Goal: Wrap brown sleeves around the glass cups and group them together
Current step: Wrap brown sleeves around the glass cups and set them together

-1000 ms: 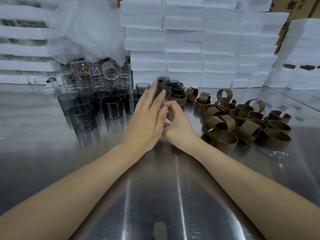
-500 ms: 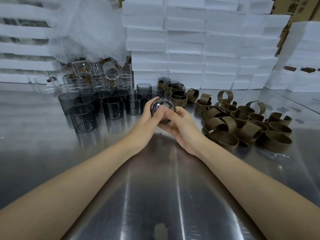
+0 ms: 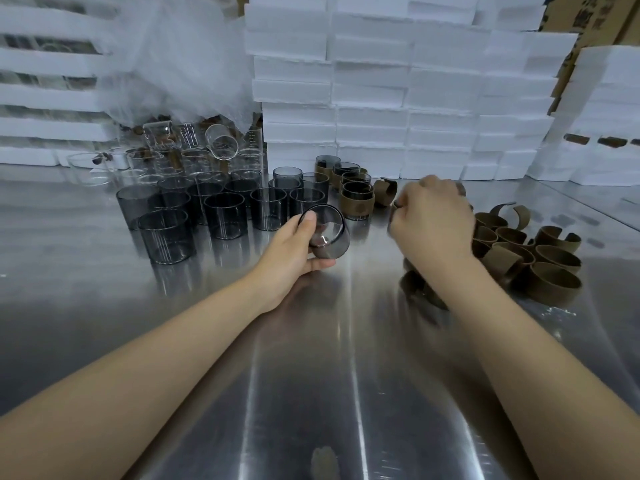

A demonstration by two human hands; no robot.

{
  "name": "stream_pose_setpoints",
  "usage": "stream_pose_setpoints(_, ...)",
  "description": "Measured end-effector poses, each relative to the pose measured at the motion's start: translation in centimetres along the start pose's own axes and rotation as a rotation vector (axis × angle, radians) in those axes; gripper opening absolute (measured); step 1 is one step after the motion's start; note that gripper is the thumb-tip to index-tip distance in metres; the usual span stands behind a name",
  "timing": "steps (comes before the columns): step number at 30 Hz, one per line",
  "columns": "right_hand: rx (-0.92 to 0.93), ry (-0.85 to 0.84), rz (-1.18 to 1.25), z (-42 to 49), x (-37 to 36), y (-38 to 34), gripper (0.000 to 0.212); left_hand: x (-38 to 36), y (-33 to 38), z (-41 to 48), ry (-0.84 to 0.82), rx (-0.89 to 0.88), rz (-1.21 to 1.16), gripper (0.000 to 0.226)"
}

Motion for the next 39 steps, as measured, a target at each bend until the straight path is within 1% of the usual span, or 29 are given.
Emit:
stream_pose_setpoints(2,-0.096,-0.121,-0.164,0.6,-0.2,1.7,0.027,0.0,-0.1,0.0,0.016,0.006,-0.016,0.029)
stream_pose_setpoints(3,-0.131,-0.191,-0.194,0.7,-0.4,2.3,0.026,0.0,-0.1,0.0,0.015,0.009,-0.023,0.03)
stream_pose_setpoints(5,-0.173,-0.278,-0.144,0.7,-0.8,2.9,0.023,0.0,-0.1,-0.1,-0.001,0.013,-0.032,0.033)
stream_pose_setpoints(8,-0.131,-0.29,-0.116,0.5,-1.1,2.5,0.022,-0.1,-0.2,-0.1,-0.018,0.014,-0.04,0.038)
stream_pose_setpoints(12,-0.101,-0.335,-0.154,0.2,-1.3,2.2,0.031,-0.1,-0.2,-0.1,-0.028,0.021,-0.052,0.038)
stream_pose_setpoints(14,-0.098,-0.332,-0.15,0.2,-1.5,2.1,0.031,0.0,-0.1,-0.1,-0.04,0.015,-0.074,0.034)
stream_pose_setpoints(17,-0.096,-0.283,-0.085,0.2,-1.4,1.9,0.02,0.0,-0.1,-0.2,-0.044,0.013,-0.059,0.03)
stream_pose_setpoints(21,-0.09,-0.251,-0.077,0.3,-1.7,1.6,0.022,0.0,-0.2,-0.1,-0.036,0.016,-0.028,0.029)
stream_pose_setpoints(25,-0.054,-0.113,-0.103,0.4,-1.8,1.6,0.025,0.1,-0.1,-0.2,-0.043,0.007,-0.025,0.026)
stream_pose_setpoints(27,-0.006,-0.017,-0.028,0.4,-1.4,1.4,0.025,0.1,0.0,-0.3,-0.053,-0.009,-0.044,0.024)
stream_pose_setpoints(29,-0.007,0.03,0.156,0.3,-0.8,1.0,0.023,0.1,0.1,-0.4,-0.065,-0.017,-0.055,0.024)
stream_pose_setpoints(30,-0.033,0.018,0.296,0.3,-0.6,0.8,0.021,0.1,0.1,-0.4,-0.066,-0.015,-0.053,0.024)
stream_pose_setpoints(33,-0.1,-0.114,0.711,0.1,-0.5,-0.1,0.011,0.1,0.1,-0.3,-0.052,-0.005,-0.049,0.023)
stream_pose_setpoints(34,-0.086,-0.14,0.781,-0.1,-0.4,-0.3,0.01,0.2,0.1,-0.3,-0.045,-0.002,-0.059,0.024)
stream_pose_setpoints(36,0.015,-0.15,0.771,-0.2,-0.2,-0.7,0.005,0.2,0.2,-0.3,-0.035,-0.003,-0.077,0.027)
stream_pose_setpoints(39,0.122,-0.138,0.698,-0.4,-0.3,-0.9,0.018,0.2,0.3,-0.3,-0.02,-0.014,-0.08,0.031)
Point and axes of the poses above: each hand's wrist, its own z-axis towards the middle knuckle, its own x-axis out of the back of the hand, y = z × x, the point moved 3 cm from there along z, towards the middle knuckle, and after that the axes turned 9 degrees about -x, right-handed, at the moved point
